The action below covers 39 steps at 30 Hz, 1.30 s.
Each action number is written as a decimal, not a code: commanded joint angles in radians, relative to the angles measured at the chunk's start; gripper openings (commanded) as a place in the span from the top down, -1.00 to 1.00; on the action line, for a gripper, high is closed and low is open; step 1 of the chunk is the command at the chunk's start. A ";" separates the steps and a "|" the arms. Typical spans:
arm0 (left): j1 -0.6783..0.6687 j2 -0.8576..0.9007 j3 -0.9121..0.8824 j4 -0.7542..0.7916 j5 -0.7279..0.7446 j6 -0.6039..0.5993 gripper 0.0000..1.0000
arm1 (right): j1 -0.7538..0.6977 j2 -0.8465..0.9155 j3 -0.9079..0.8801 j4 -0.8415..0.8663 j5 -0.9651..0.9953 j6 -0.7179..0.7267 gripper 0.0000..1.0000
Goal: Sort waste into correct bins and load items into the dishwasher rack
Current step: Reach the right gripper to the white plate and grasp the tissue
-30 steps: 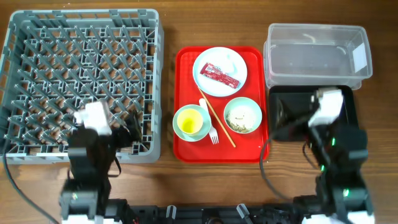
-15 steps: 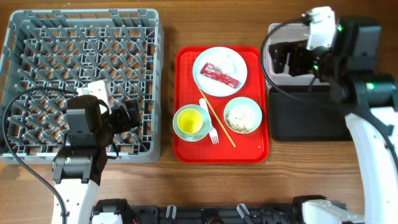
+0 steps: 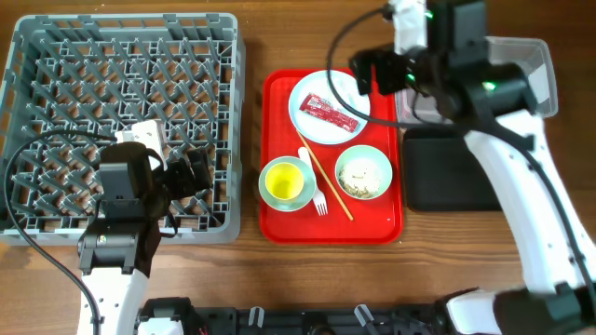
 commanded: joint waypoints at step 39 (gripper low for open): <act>0.008 0.002 0.019 -0.027 0.012 -0.006 -1.00 | 0.048 0.630 -0.022 0.155 0.092 0.362 0.73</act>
